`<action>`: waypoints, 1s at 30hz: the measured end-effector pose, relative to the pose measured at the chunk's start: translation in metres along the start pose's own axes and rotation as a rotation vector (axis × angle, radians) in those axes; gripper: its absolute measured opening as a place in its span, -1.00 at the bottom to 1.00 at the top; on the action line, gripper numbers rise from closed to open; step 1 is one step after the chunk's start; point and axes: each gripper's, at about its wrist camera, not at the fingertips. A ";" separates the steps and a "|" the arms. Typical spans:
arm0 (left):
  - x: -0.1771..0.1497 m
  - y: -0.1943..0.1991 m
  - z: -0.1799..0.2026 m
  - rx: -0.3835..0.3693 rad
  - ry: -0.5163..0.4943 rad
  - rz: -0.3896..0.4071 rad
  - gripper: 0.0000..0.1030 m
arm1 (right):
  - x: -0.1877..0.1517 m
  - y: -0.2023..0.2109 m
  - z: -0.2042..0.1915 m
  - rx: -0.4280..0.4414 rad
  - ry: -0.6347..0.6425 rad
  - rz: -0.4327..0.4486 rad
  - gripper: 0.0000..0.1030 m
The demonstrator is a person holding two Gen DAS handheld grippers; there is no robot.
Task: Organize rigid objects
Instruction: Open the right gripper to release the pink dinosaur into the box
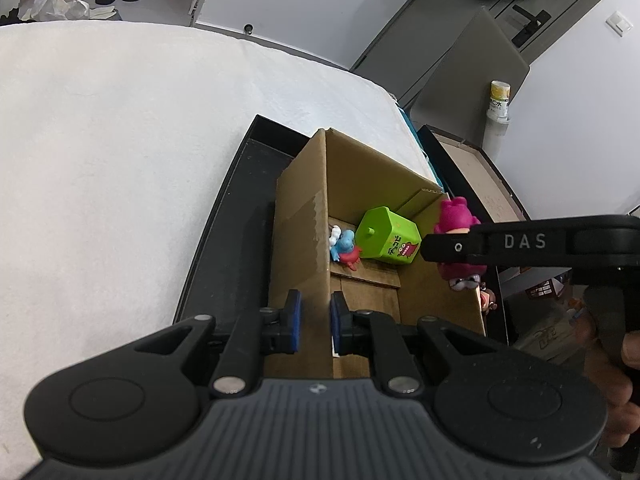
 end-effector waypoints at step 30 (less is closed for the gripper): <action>0.000 0.001 0.003 0.019 -0.016 0.006 -0.74 | -0.021 0.068 0.055 -0.085 -0.019 0.070 0.26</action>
Point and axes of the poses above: each gripper's, at about its wrist camera, not at the fingertips, and y roughly against the way its jaws point, z to its right, x to its top, and after that the axes turned 5 degrees about x, right-handed
